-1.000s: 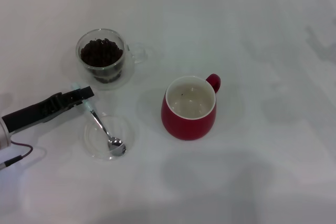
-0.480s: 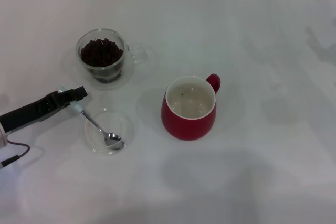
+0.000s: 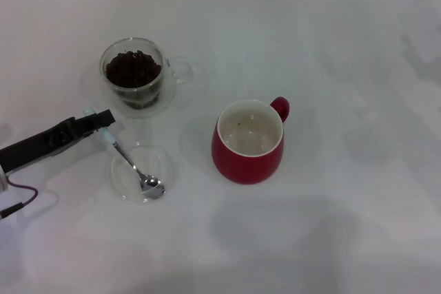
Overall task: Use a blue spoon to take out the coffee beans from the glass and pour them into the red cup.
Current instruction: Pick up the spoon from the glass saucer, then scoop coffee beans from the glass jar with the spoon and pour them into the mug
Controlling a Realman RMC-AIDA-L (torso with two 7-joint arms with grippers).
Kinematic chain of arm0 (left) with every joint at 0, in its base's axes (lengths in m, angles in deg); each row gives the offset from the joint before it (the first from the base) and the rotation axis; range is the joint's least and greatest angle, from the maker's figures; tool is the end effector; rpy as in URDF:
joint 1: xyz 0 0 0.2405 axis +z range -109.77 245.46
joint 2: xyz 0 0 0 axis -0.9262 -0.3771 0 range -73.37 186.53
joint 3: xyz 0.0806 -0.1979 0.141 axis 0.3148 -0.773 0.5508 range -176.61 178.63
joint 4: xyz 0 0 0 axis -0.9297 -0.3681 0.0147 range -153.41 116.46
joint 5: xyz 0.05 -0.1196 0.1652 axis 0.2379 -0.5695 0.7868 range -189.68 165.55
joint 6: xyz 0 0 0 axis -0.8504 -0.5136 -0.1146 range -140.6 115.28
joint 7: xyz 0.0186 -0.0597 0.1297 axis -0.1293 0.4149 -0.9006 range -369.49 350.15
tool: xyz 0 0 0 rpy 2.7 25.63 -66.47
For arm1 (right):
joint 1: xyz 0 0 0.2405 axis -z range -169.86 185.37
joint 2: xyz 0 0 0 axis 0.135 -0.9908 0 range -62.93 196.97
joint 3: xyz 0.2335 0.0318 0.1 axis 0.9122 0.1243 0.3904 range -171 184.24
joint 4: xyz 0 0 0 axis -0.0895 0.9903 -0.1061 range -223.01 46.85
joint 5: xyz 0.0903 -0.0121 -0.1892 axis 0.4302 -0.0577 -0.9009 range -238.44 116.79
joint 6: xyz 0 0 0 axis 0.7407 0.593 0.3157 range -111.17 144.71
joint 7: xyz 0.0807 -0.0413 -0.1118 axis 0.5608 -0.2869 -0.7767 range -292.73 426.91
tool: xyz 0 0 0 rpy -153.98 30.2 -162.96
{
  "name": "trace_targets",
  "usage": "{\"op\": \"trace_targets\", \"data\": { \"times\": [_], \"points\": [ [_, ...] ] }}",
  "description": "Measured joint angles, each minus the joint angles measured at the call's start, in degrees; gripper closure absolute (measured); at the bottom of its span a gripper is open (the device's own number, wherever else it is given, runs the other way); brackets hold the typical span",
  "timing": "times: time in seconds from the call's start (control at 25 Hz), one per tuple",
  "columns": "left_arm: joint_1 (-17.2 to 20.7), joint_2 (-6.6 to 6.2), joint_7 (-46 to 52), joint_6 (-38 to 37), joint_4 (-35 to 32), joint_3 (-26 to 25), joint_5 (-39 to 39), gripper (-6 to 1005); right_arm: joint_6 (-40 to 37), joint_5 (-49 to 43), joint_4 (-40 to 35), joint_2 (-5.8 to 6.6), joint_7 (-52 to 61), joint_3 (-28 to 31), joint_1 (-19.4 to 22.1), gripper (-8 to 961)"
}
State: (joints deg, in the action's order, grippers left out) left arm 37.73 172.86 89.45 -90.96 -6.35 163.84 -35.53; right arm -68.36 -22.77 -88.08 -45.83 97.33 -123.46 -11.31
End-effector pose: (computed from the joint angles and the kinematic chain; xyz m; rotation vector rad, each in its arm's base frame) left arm -0.3413 0.2860 -0.0389 -2.0730 -1.8020 -0.8800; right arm 0.3679 0.2788 0.0502 -1.6249 0.5520 0.9016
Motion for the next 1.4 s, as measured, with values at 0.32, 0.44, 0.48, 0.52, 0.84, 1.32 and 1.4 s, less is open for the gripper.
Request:
{"op": "trace_targets", "data": {
  "times": [0.32, 0.44, 0.48, 0.52, 0.84, 1.32, 1.4],
  "points": [
    [0.7, 0.00, -1.9, -1.7, 0.0, -0.3, -0.4, 849, -0.1, 0.0, -0.1, -0.09, 0.0, 0.0, 0.0, 125],
    [1.1, 0.00, -2.7, -2.7, 0.1, -0.2, -1.4, 854, -0.2, -0.1, -0.3, -0.09, 0.0, 0.0, 0.1, 125],
    [1.3, -0.01, -2.9, -2.9, 0.1, -0.2, -1.5, 856, -0.2, -0.2, -0.3, -0.10, 0.0, 0.0, 0.1, 125],
    [1.4, -0.03, -3.1, -3.1, 0.1, -0.2, -1.6, 857, -0.2, -0.2, -0.4, -0.09, 0.0, 0.0, 0.1, 125],
    [2.0, -0.28, -4.4, -6.2, 0.5, -0.3, -3.1, 864, -0.2, -0.3, -0.6, -0.10, 0.7, 0.0, 0.1, 125],
    [1.9, -2.58, -6.1, -14.8, 3.0, -0.1, -8.8, 864, -1.7, -0.2, -0.5, -0.10, 0.9, 0.0, 0.4, 125],
    [1.8, -2.63, -6.9, -16.5, 4.3, -0.1, -11.8, 864, -1.9, -0.2, -0.5, -0.10, 0.9, 0.0, 0.5, 125]
  ]
}}
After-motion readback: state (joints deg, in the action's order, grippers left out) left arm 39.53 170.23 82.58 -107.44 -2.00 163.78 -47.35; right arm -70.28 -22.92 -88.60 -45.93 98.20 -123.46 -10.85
